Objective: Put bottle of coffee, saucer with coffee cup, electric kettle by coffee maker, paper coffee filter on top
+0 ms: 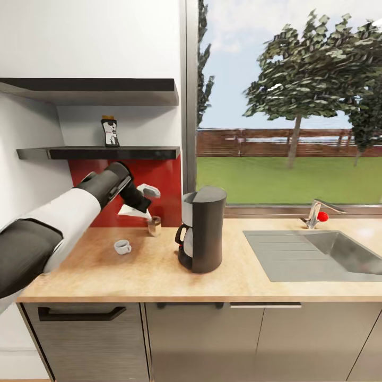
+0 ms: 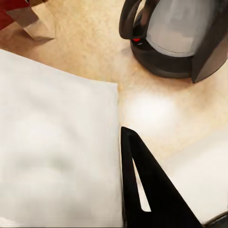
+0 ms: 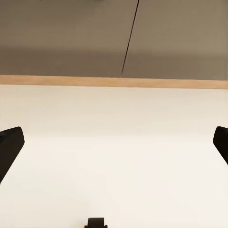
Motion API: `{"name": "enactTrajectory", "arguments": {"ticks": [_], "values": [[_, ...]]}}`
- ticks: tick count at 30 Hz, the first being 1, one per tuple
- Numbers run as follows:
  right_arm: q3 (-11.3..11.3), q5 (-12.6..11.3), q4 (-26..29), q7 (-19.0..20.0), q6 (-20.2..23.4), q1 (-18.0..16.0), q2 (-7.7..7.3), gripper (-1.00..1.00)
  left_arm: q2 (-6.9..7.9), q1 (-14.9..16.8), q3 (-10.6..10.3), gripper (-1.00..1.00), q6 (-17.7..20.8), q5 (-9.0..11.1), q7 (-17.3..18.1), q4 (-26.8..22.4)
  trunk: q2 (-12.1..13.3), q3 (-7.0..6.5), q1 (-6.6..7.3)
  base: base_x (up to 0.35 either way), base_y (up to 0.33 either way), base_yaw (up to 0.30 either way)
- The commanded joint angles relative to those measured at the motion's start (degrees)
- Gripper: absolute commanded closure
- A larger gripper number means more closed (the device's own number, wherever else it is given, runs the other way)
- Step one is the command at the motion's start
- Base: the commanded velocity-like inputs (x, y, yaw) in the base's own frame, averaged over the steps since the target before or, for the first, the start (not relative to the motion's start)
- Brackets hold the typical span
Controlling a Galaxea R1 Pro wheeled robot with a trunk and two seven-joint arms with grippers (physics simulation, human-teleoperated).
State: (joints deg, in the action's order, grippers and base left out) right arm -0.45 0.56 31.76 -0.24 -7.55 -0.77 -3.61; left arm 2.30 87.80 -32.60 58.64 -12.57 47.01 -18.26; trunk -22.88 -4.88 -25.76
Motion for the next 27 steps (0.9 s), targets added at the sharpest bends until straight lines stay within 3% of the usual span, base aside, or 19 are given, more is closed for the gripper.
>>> {"name": "enactTrajectory", "arguments": {"ticks": [1, 3, 8, 12, 13, 14, 15, 17, 20, 27], "values": [[-0.02, 0.06, -0.06, -0.02, -0.18, -0.02, 0.01, -1.00, -0.75, 1.55, -1.59, 1.00, -0.02, -1.82, 0.63, 0.24, -0.04, 0.03, -0.02, 0.000, 0.000, 0.000], [-0.02, 0.06, -0.08, -0.02, -0.18, -0.02, 0.01, -1.00, -1.84, 4.09, -3.73, 1.00, -0.03, -3.27, 0.68, 0.52, -0.04, 0.03, -0.02, 0.000, 0.000, 0.000], [-0.07, 0.06, -0.04, -0.02, -0.18, -0.02, -0.05, -1.00, -2.24, 5.38, -4.40, 1.00, -0.50, -5.00, 0.81, 0.15, -0.04, 0.03, -0.02, 0.000, 0.000, 0.000], [-0.06, 0.06, -0.03, -0.02, -0.18, -0.02, -0.08, -1.00, -3.82, 7.33, -4.56, 1.00, -0.62, -11.66, 6.00, 0.30, -0.04, 0.03, -0.02, 0.000, 0.000, 0.000], [-0.03, 0.06, 0.00, 0.02, -0.18, -0.02, -0.08, -1.00, -4.33, 7.79, -4.57, 1.00, -0.63, -17.03, 11.43, 0.44, -0.04, 0.03, -0.02, 0.000, 0.000, -0.077], [-0.06, 0.06, 0.04, 0.05, -0.18, -0.02, -0.08, -1.00, -4.48, 7.89, -4.51, 1.00, -0.65, -25.14, 19.27, 0.22, -0.04, 0.01, -0.02, 0.000, 0.000, -0.215], [-0.04, 0.06, 0.05, 0.06, -0.18, -0.02, -0.08, -1.00, -4.49, 7.81, -4.50, 1.00, -0.64, -28.37, 22.58, 0.07, -0.04, -0.01, -0.02, 0.000, 0.000, -0.241], [-0.06, 0.06, 0.05, 0.06, -0.18, -0.02, -0.08, -1.00, -4.44, 7.69, -4.49, 1.00, -0.64, -31.50, 25.67, -0.04, -0.04, -0.06, -0.02, 0.000, 0.000, -0.254], [-0.01, 0.06, 0.05, 0.06, -0.18, -0.02, -0.08, -1.00, -4.42, 7.60, -4.46, 1.00, -0.58, -33.61, 27.45, -0.09, -0.04, -0.13, -0.02, 0.000, 0.000, -0.263], [-0.03, 0.06, 0.05, 0.06, -0.18, -0.02, -0.08, -1.00, -4.33, 7.41, -4.40, 1.00, -0.46, -34.33, 28.11, -0.17, -0.04, -0.28, -0.02, 0.000, 0.001, -0.238]]}}
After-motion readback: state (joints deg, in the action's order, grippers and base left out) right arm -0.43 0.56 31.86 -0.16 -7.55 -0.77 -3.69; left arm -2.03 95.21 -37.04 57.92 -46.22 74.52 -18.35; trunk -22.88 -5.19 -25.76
